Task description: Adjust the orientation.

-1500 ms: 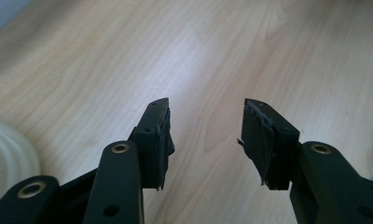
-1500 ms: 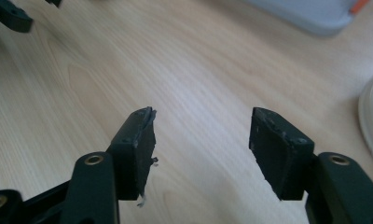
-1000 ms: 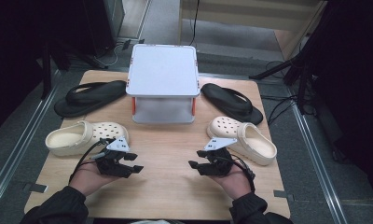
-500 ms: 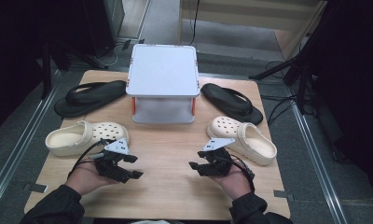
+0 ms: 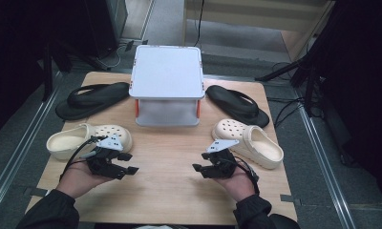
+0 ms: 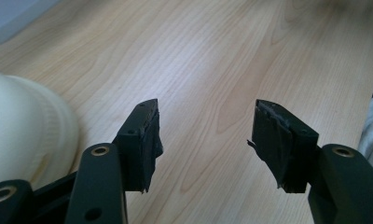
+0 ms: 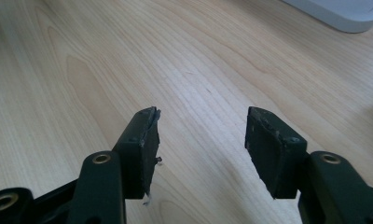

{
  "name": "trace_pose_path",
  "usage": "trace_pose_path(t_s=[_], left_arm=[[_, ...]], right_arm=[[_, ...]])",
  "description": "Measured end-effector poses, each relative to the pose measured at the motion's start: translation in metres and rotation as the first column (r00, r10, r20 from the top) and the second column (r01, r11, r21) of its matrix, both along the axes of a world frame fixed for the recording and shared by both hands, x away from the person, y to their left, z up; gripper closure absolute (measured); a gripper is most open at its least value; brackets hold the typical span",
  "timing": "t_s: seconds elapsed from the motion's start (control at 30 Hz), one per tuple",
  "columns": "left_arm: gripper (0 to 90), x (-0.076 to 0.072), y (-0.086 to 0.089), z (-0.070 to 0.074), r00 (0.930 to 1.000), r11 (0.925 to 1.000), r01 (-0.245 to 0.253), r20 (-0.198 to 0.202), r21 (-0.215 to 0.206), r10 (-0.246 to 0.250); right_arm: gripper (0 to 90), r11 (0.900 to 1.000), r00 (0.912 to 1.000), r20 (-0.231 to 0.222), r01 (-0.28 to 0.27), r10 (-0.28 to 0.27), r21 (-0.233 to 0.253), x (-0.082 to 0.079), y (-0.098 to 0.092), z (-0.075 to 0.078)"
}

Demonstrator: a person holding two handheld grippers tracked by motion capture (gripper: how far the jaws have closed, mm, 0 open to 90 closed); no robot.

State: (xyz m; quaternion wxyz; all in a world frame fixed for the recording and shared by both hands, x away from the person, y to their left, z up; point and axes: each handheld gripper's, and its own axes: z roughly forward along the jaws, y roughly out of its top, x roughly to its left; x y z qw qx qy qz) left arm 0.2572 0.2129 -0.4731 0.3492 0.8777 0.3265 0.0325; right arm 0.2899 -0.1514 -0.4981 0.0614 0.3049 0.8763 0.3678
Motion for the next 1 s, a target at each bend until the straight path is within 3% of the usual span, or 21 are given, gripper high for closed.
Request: trace_pose_path(t_s=[0.2, 0.5, 0.9, 1.0], left_arm=[[42.1, -0.002, 0.015, 0.003, 0.9991, 0.9991, -0.043, 0.007, 0.006, 0.043], [42.2, -0.007, 0.042, 0.011, 0.9938, 0.9941, -0.108, 0.029, 0.015, 0.107], [42.5, -0.012, 0.081, 0.021, 0.9800, 0.9806, -0.196, 0.040, 0.014, 0.195], [43.0, -0.015, 0.096, 0.025, 0.9727, 0.9737, -0.228, 0.045, 0.001, 0.228]], right_arm=[[43.5, 1.000, 0.9999, -0.011, -0.006, 0.006, 0.026, 0.001, 0.004, 0.001], [43.2, 1.000, 0.9996, -0.008, -0.027, 0.027, 0.008, 0.003, 0.011, 0.002], [43.6, 0.998, 0.9980, -0.006, -0.063, 0.063, 0.007, 0.008, 0.021, 0.002], [43.6, 0.997, 0.9970, -0.015, -0.076, 0.076, 0.003, 0.010, 0.026, 0.002]])
